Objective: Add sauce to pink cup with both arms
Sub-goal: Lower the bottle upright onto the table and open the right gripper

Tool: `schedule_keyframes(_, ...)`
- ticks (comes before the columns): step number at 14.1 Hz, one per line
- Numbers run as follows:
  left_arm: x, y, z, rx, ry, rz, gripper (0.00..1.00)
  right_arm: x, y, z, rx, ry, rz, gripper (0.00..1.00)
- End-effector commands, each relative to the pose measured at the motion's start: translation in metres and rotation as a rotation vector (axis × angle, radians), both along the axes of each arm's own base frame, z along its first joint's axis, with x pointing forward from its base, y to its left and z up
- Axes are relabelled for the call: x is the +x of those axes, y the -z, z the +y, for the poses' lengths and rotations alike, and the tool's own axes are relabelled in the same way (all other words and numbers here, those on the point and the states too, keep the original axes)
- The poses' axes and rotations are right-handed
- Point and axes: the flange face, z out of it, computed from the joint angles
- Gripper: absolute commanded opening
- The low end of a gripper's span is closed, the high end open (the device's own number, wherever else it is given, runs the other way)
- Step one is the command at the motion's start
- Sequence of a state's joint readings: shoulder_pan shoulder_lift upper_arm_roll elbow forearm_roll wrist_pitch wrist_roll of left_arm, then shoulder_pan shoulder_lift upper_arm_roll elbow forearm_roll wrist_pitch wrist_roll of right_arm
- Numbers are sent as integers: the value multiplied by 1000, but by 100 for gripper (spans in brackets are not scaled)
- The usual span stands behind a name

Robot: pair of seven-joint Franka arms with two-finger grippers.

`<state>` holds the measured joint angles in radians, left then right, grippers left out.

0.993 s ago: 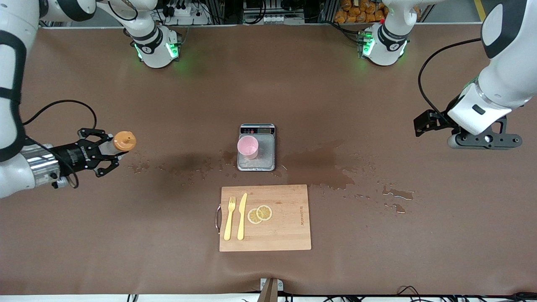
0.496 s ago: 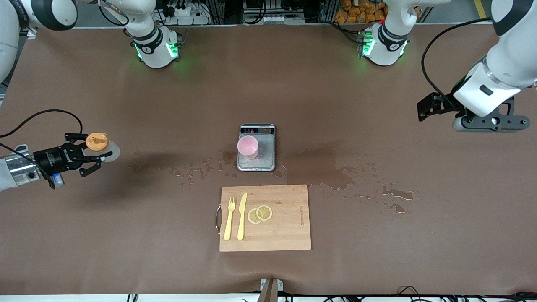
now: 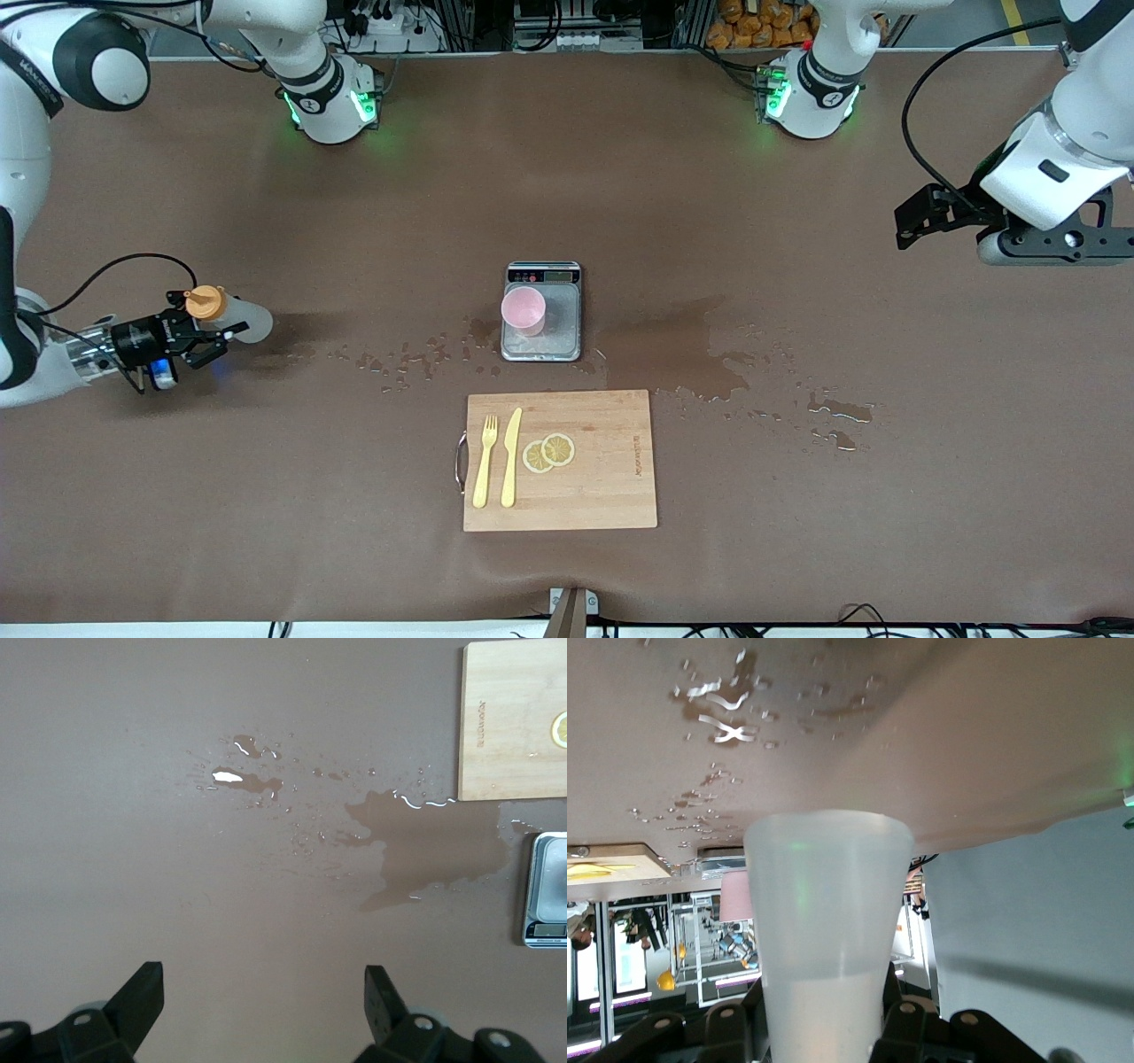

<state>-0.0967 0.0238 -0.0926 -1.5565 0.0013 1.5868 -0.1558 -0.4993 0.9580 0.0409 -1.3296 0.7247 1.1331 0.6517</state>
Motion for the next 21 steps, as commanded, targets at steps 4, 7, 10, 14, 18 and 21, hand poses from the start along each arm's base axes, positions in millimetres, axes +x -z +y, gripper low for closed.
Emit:
schedule_keyframes(4, -15, -20, 3, -10, 34, -9, 100, -18, 38, -19, 84, 15, -59, 53)
schedule_keyframes(7, -21, -22, 1, -14, 21, 15, 100, -24, 47, -25, 81, 7, -65, 58)
schedule_keyframes(10, -21, -29, 4, -12, 14, 23, 100, -25, 51, -25, 69, 2, -63, 63)
schedule_keyframes(14, -28, -25, 10, 6, 21, 83, 100, -23, 53, -23, 66, 0, -64, 70)
schedule_keyframes(18, -23, -30, 23, -2, -3, 74, 100, -3, 25, -31, 28, -4, -116, 100)
schedule_keyframes(21, -25, -29, 21, -1, -10, 78, 100, 13, -20, -49, -52, 16, -133, 100)
